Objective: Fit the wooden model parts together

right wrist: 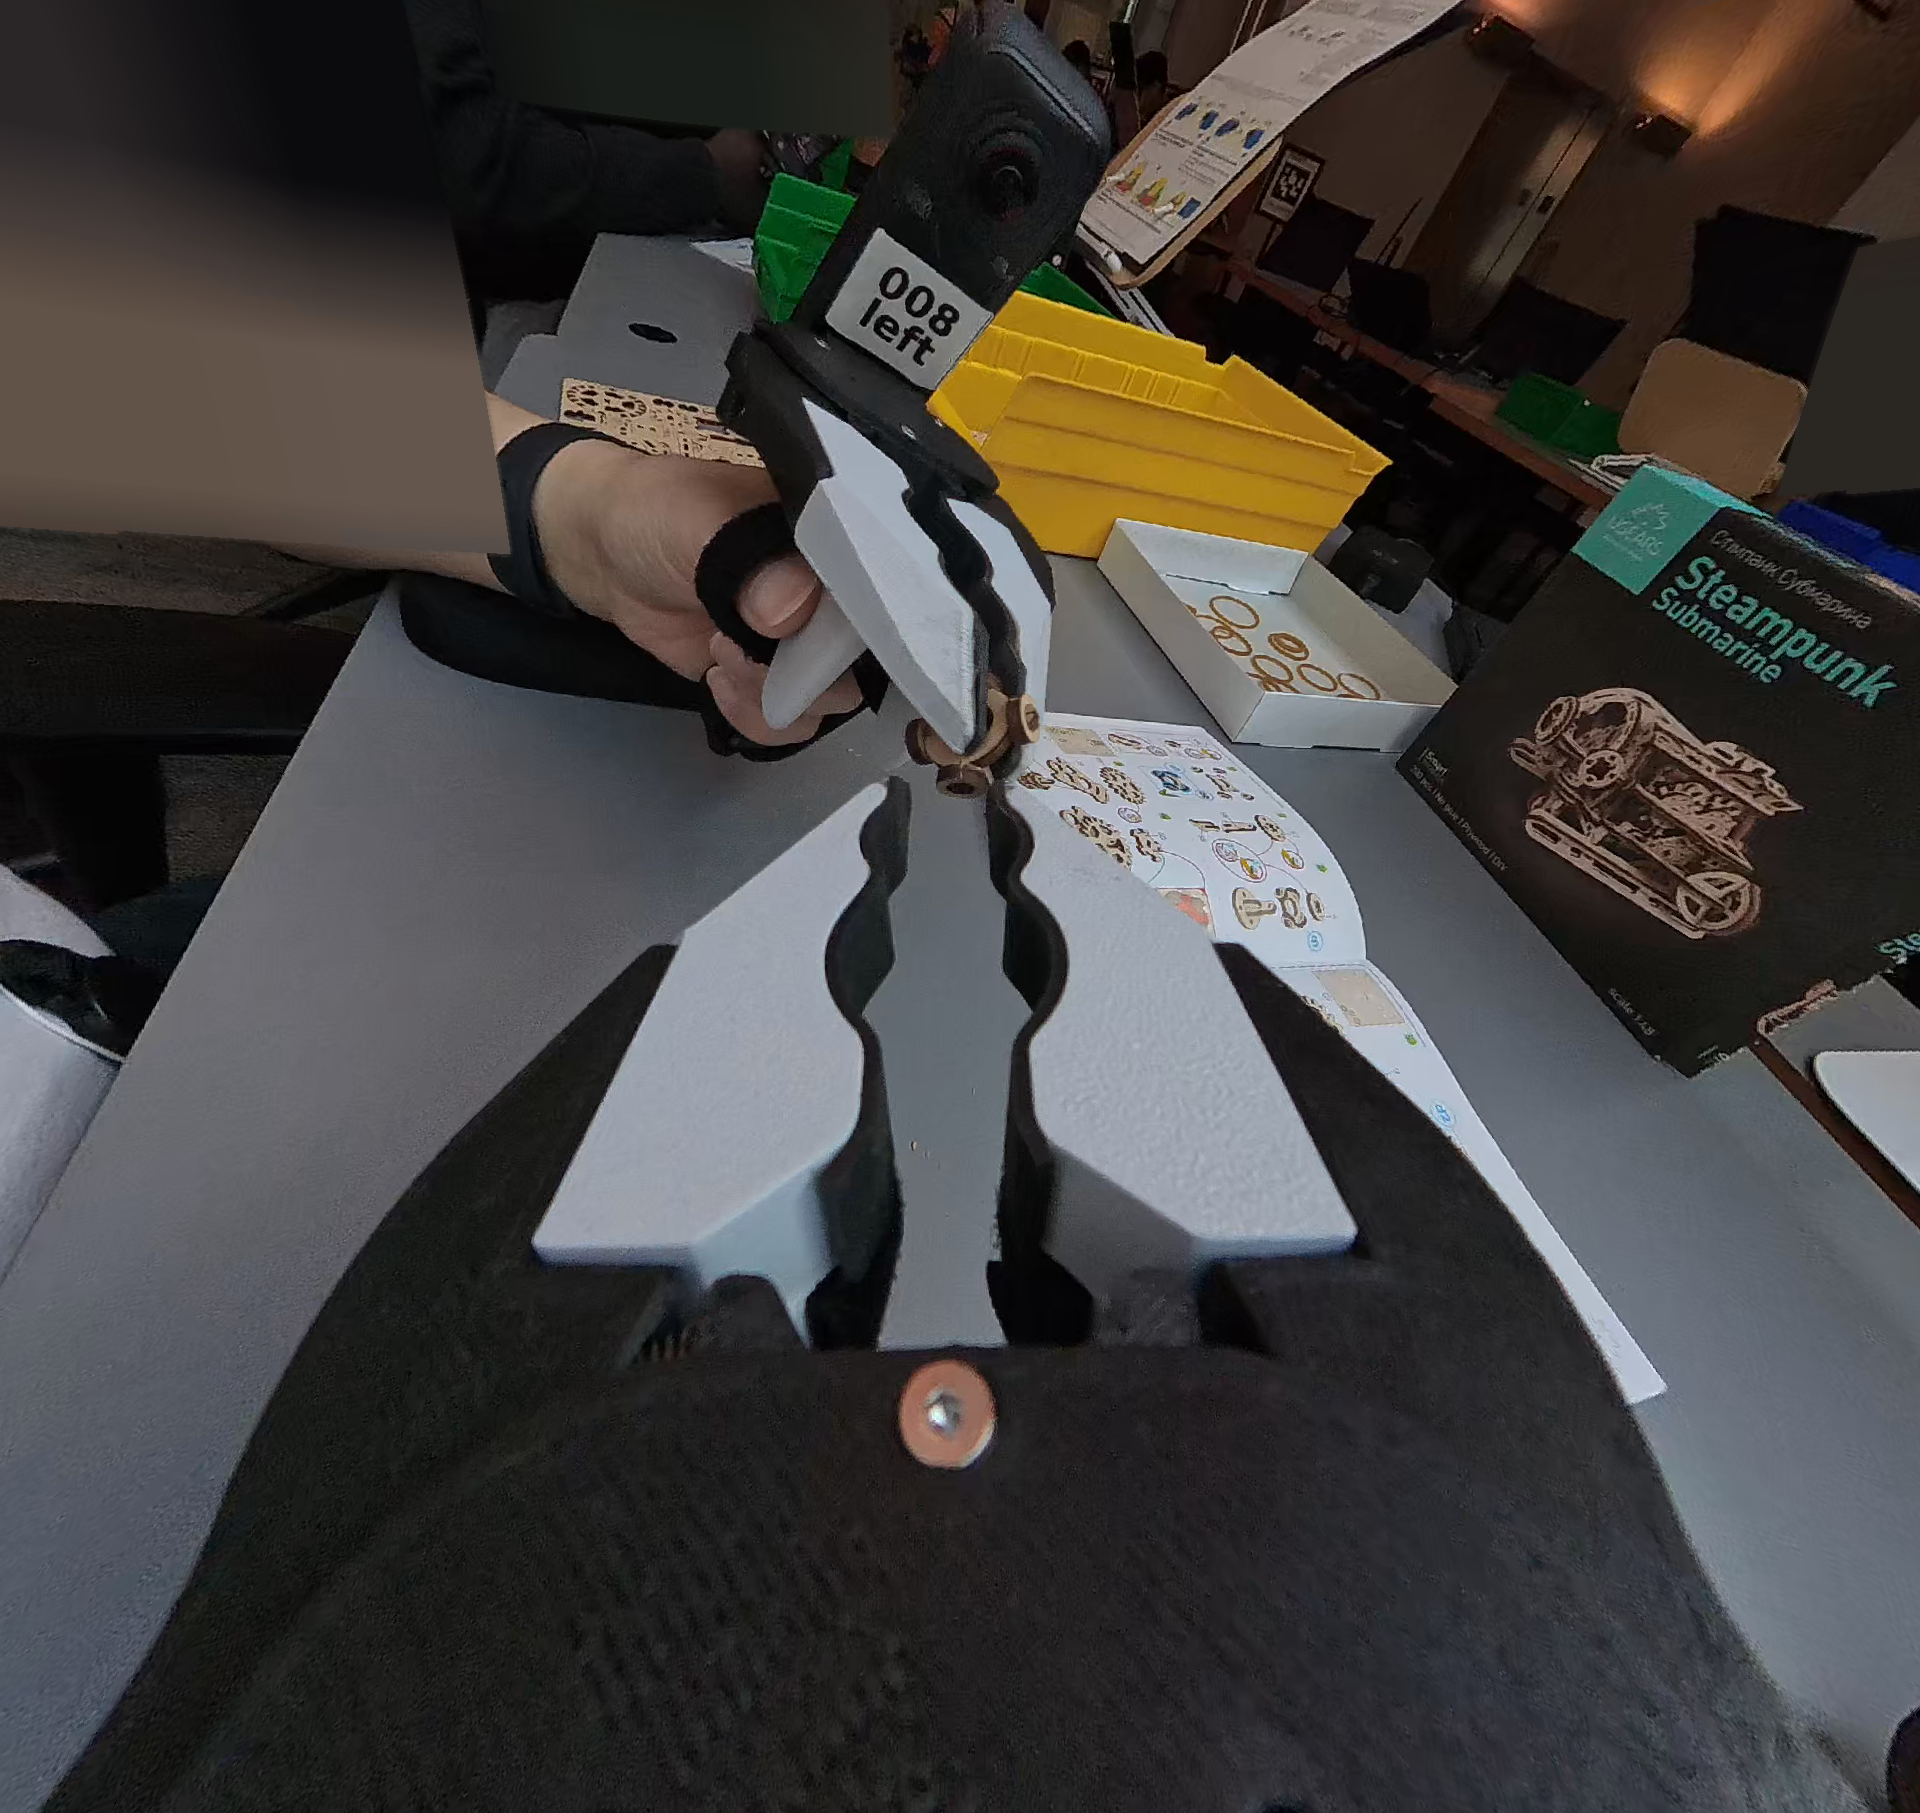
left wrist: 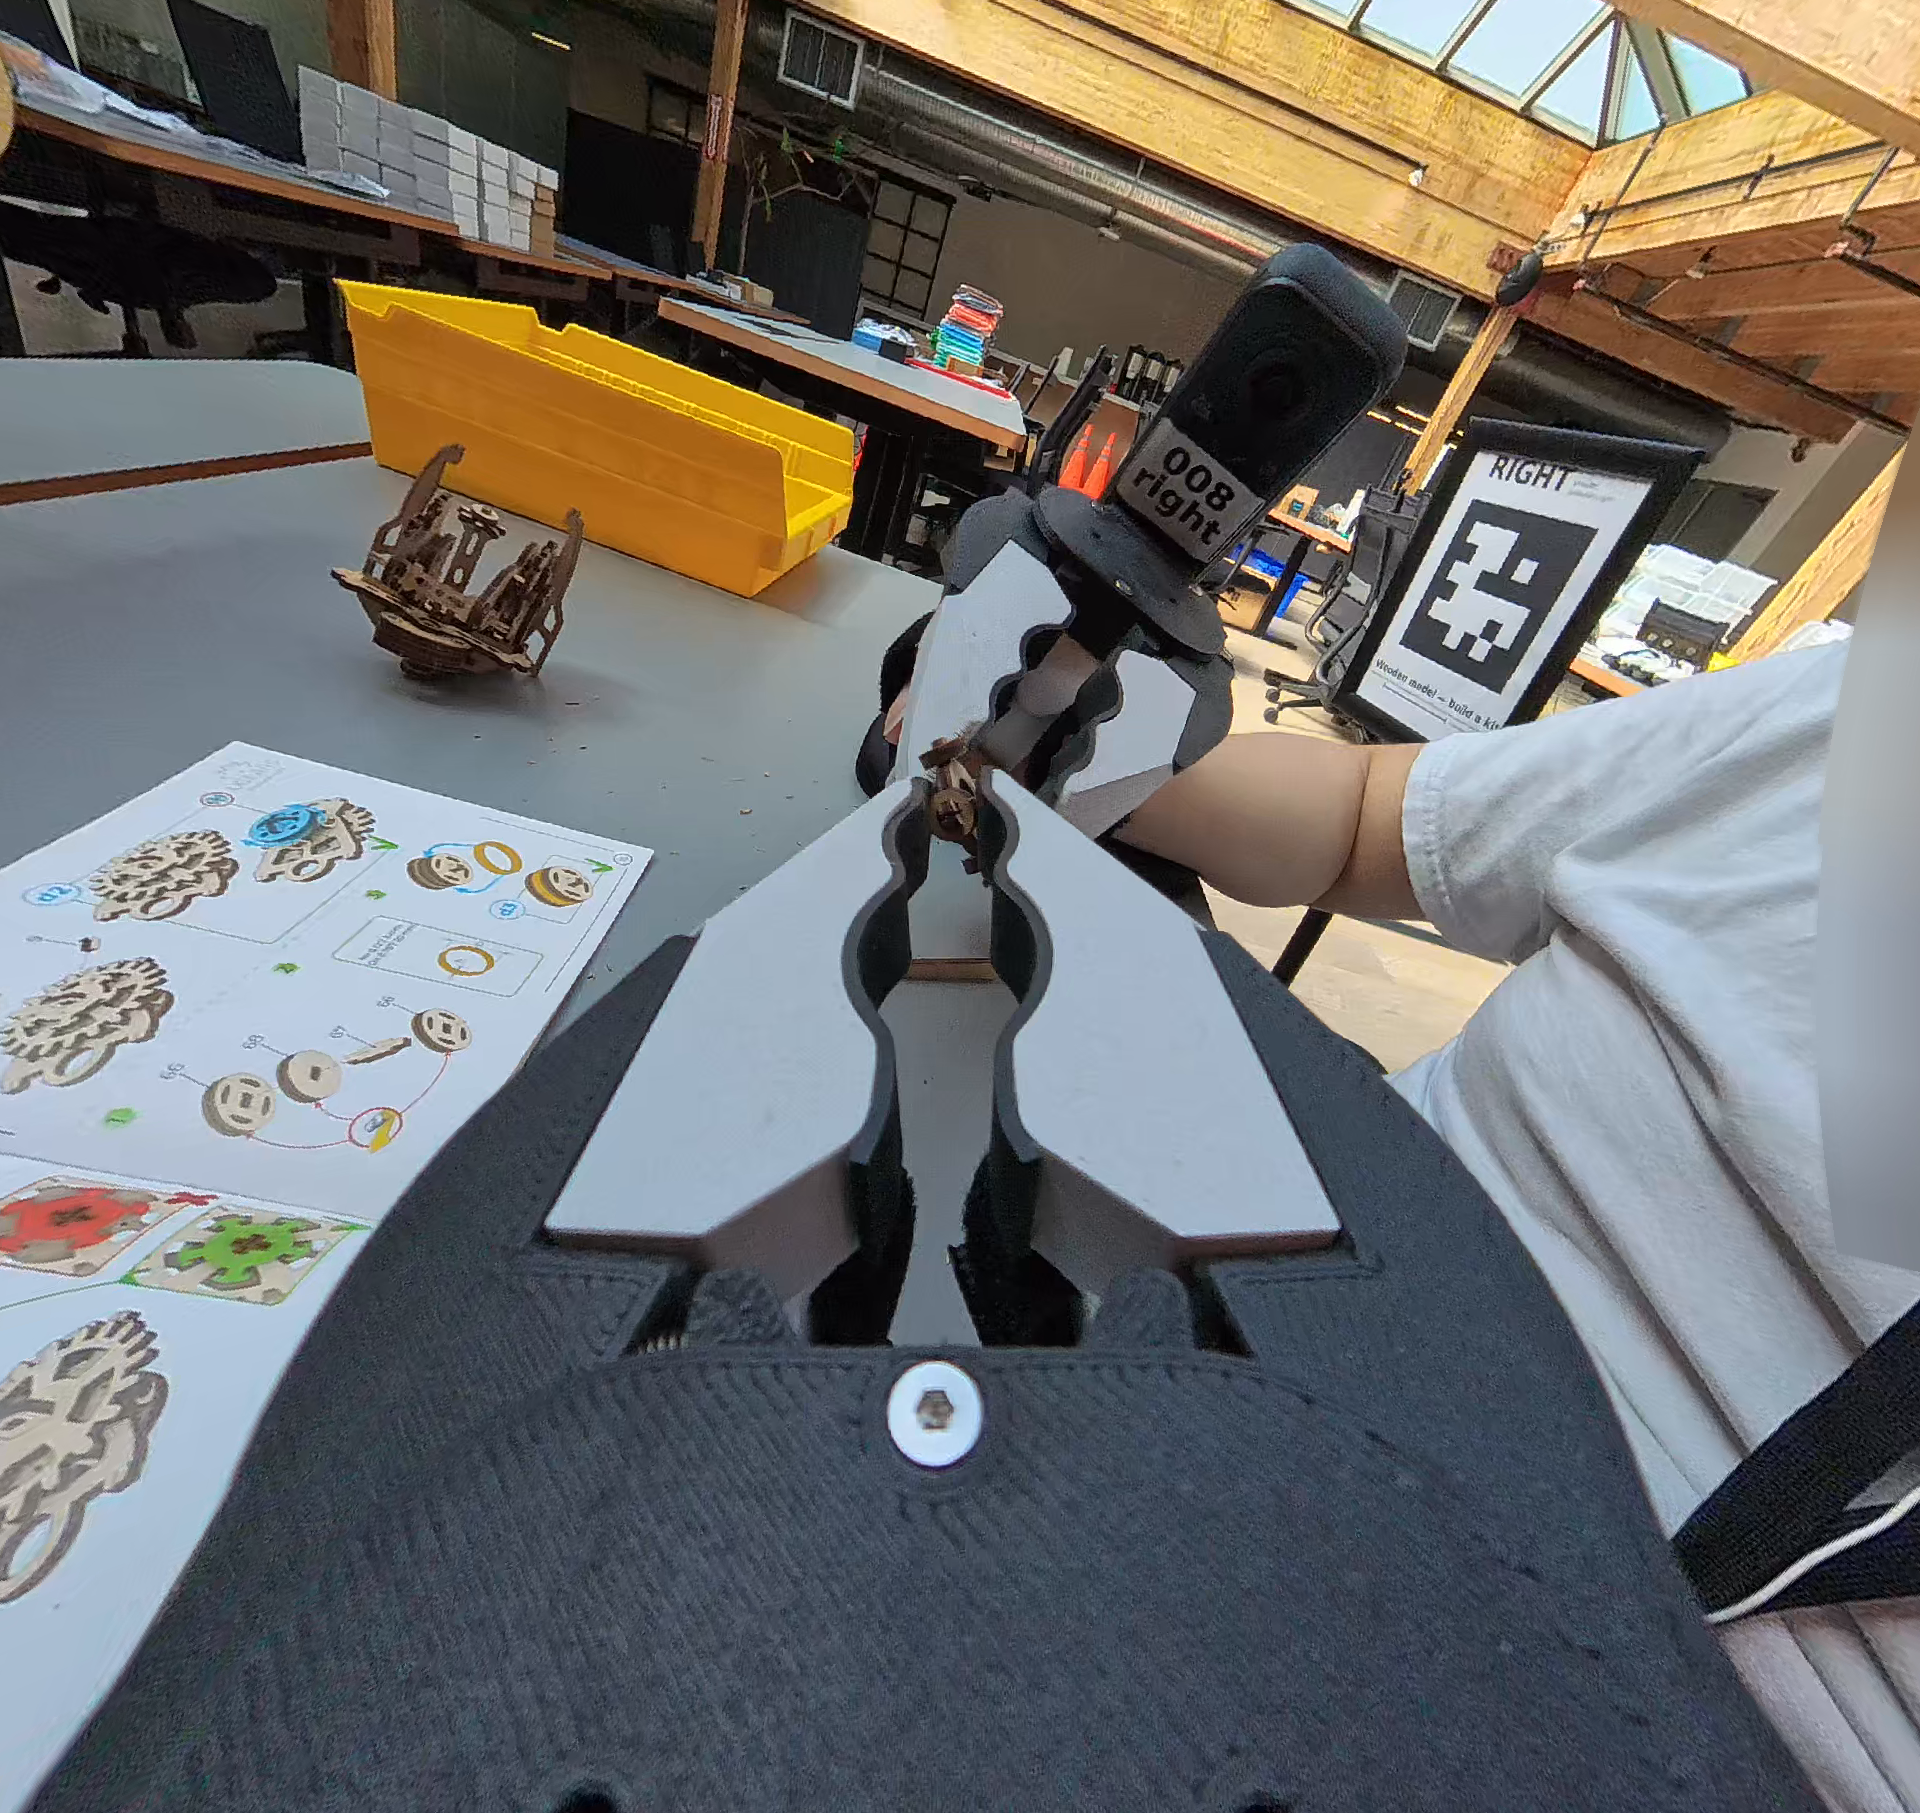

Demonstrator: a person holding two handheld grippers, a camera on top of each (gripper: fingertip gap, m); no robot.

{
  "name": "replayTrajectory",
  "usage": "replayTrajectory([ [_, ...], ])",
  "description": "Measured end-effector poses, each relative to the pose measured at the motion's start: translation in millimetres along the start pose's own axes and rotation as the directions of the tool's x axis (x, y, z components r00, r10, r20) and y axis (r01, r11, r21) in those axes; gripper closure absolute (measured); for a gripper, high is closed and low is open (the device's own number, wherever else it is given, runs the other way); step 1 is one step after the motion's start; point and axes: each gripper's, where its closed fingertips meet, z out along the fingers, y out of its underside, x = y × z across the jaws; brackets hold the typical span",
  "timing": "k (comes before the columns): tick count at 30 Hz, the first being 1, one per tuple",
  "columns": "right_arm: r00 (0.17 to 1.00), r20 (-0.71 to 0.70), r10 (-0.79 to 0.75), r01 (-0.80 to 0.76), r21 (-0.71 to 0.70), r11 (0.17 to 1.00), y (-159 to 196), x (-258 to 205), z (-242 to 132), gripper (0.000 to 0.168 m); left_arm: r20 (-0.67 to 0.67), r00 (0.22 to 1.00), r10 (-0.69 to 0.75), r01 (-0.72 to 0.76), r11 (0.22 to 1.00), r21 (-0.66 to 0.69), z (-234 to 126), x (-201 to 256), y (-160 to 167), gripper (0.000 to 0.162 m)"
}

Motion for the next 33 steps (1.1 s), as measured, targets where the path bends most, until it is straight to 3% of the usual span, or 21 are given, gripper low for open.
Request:
replayTrajectory([
  [5, 0.996, 0.050, 0.075, -0.076, 0.017, 0.997, 6.1, 3.3, -3.6, 0.162, -0.006, 0.997, -0.071, 0.071, 0.997, -0.006, 3.7, -5.5, 5.7, 0.156],
  [10, 0.983, 0.083, 0.164, -0.167, 0.033, 0.985, 6.9, 8.8, -8.3, 0.148, 0.021, 0.997, -0.068, 0.069, 0.997, -0.019, 4.3, -12.4, 12.2, 0.156],
  [18, 0.985, 0.164, 0.054, -0.045, -0.053, 0.998, 9.9, 6.4, 0.5, 0.150, 0.053, 0.998, -0.030, 0.028, 0.999, 0.031, -1.2, -16.0, 5.9, 0.156],
  [22, 0.967, 0.238, 0.087, -0.079, -0.043, 0.996, 10.7, 13.6, 1.5, 0.146, 0.136, 0.987, 0.088, -0.081, 0.995, -0.056, -1.8, -23.4, 16.5, 0.156],
  [26, 0.896, 0.376, 0.236, -0.226, -0.072, 0.971, 19.2, 11.3, 4.2, 0.150, 0.166, 0.963, 0.212, -0.190, 0.972, -0.138, 2.4, -22.5, 24.5, 0.156],
  [29, 0.807, 0.443, 0.390, -0.387, -0.101, 0.916, 21.9, 9.6, 3.0, 0.152, 0.154, 0.968, 0.196, -0.175, 0.974, -0.140, 3.1, -22.4, 25.1, 0.156],
  [33, 0.750, 0.477, 0.458, -0.469, -0.106, 0.877, 22.7, 14.5, -4.0, 0.158, 0.142, 0.970, 0.198, -0.176, 0.973, -0.152, 5.3, -22.9, 25.2, 0.156],
])
